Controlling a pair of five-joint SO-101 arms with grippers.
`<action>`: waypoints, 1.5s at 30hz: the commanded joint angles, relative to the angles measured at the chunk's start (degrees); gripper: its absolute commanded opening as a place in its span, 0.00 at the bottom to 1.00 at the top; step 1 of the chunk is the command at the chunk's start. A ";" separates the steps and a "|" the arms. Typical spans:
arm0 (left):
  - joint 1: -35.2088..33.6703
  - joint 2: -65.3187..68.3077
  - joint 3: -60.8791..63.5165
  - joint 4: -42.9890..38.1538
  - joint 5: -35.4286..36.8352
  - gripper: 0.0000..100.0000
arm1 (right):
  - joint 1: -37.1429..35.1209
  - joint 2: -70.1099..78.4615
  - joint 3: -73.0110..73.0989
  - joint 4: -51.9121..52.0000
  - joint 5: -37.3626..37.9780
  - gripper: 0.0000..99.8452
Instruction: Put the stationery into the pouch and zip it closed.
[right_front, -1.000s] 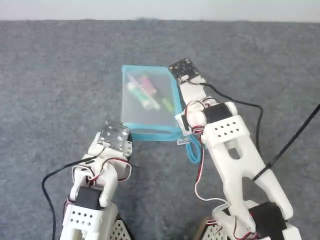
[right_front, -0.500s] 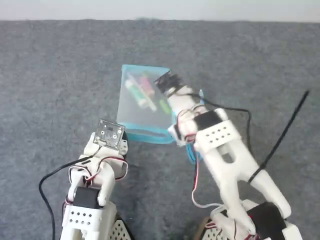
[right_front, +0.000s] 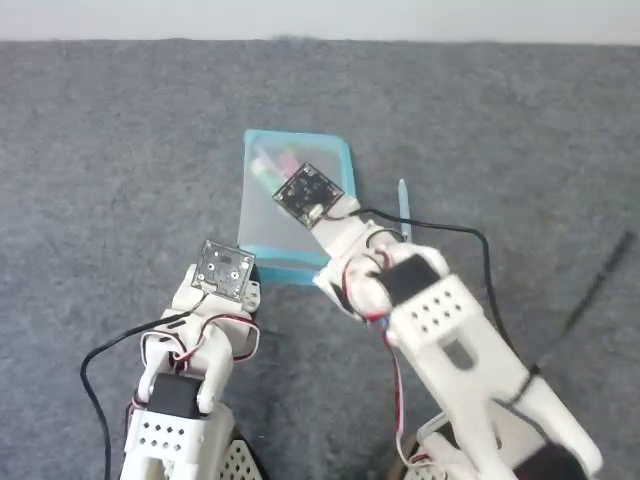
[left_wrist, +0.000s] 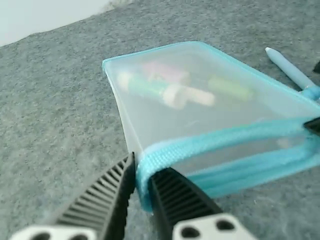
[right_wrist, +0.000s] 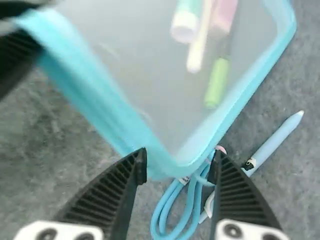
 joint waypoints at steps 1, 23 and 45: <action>0.97 -0.79 -1.80 -0.97 0.53 0.01 | -2.59 -8.48 -0.44 3.82 0.79 0.21; 1.05 -0.79 -1.27 -0.97 0.53 0.01 | -2.68 -0.13 2.81 -8.92 0.35 0.21; 1.05 -0.70 -1.27 -0.97 0.53 0.01 | 0.48 16.13 -1.58 -21.05 -7.03 0.03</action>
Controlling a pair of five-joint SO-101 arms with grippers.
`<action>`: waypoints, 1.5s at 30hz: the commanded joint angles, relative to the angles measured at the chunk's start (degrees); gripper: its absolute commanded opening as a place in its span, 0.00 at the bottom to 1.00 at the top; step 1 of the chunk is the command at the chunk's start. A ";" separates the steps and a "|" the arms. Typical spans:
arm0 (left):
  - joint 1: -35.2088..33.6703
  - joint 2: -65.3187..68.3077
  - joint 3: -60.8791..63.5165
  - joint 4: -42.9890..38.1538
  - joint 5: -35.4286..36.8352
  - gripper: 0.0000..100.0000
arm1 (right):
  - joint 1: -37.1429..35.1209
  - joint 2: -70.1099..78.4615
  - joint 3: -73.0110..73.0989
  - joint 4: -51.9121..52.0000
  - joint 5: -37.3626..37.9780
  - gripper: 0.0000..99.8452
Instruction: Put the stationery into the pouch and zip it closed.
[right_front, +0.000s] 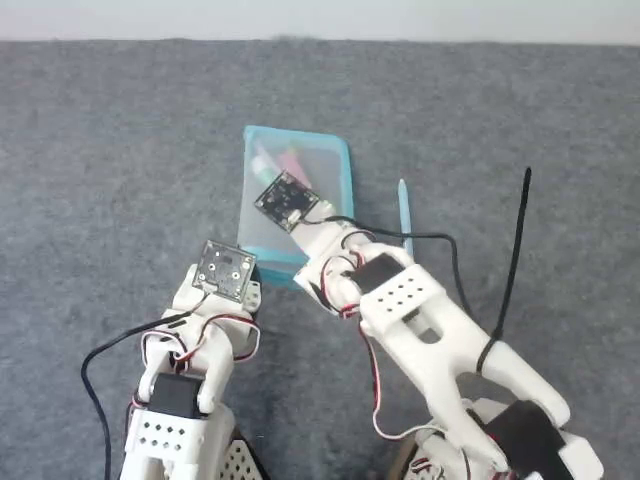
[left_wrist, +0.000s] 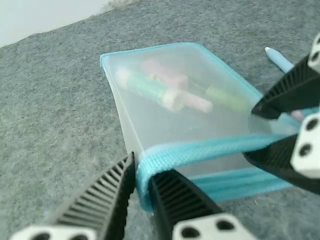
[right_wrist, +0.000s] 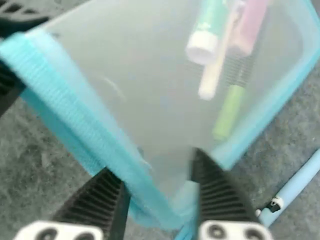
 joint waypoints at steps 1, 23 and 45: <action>0.70 -0.70 -1.27 -0.88 0.62 0.01 | 3.21 -0.57 -3.69 -2.33 -4.04 0.04; 0.26 -0.79 -1.54 -0.97 0.53 0.19 | 4.62 -24.22 4.04 10.59 0.79 0.01; 0.44 -0.79 -1.45 -1.23 0.53 0.01 | -1.63 -25.80 5.36 13.14 4.31 0.01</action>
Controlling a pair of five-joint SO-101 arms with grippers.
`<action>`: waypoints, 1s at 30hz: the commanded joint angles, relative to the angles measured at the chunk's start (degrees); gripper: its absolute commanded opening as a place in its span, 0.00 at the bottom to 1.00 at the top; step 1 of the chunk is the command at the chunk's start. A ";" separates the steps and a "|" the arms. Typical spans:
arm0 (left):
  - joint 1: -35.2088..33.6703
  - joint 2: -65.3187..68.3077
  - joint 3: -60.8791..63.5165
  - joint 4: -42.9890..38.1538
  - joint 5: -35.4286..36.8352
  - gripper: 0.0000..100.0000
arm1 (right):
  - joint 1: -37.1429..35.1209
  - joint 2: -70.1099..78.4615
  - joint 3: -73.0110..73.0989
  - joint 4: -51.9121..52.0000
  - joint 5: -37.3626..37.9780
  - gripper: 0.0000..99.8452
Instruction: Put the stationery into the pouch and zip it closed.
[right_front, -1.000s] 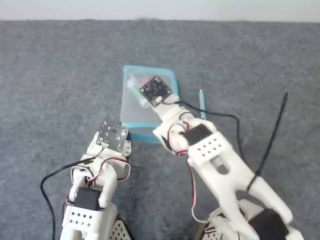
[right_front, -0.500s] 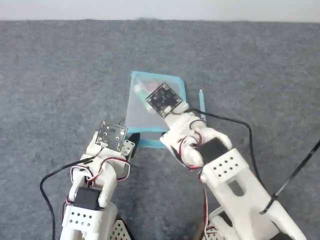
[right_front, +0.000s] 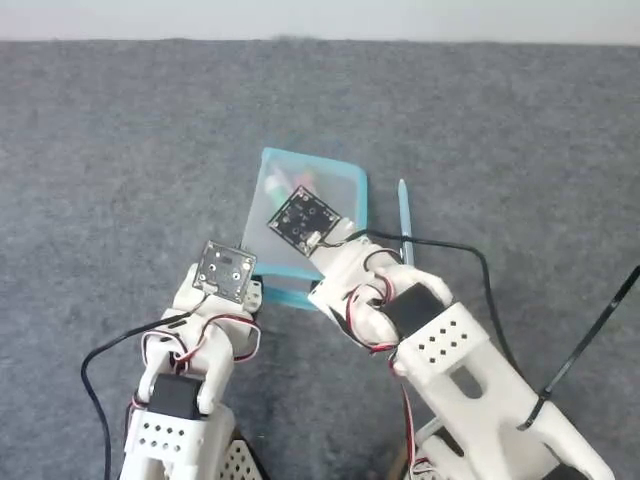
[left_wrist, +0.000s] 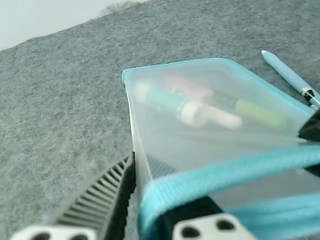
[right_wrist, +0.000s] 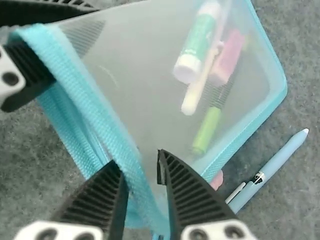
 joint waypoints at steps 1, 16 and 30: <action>-0.09 -0.70 -1.45 -1.14 0.53 0.01 | 0.40 -3.30 -0.79 0.48 0.62 0.01; -0.18 -0.70 -1.63 -1.23 3.60 0.01 | 12.00 -1.63 -8.70 9.36 0.97 0.28; -8.26 -0.70 -1.54 -5.19 5.01 0.01 | 26.15 21.58 -21.98 23.25 -0.62 0.20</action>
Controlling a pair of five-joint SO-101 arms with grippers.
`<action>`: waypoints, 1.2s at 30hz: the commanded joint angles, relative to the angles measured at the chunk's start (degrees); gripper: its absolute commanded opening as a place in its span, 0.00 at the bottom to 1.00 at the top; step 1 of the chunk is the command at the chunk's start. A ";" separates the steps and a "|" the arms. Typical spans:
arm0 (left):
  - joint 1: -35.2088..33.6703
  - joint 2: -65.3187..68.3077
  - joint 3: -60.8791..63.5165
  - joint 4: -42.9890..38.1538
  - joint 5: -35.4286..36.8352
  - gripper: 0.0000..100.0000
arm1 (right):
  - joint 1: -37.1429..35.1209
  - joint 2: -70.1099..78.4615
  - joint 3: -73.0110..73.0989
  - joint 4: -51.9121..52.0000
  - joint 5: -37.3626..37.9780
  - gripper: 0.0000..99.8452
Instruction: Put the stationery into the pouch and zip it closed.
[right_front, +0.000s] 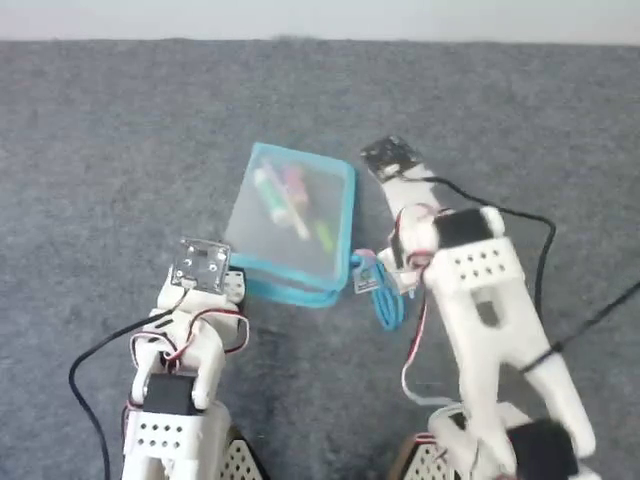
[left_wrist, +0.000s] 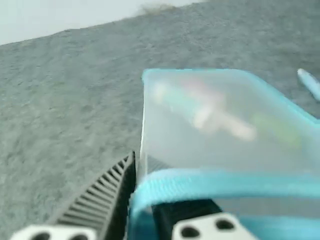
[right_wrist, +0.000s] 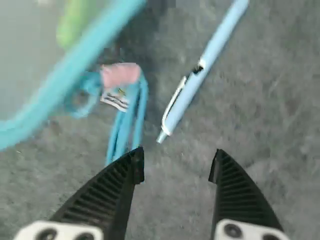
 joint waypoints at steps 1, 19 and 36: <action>-1.67 -0.79 -1.63 -2.20 1.32 0.01 | 2.68 4.09 -2.64 -1.89 -0.26 0.20; -1.14 -0.79 -1.27 -2.02 1.23 0.01 | 1.71 24.13 -2.55 -23.43 -0.79 0.20; -1.14 -0.79 -1.01 -1.93 1.14 0.01 | 4.88 20.79 -2.20 -17.45 -0.97 0.01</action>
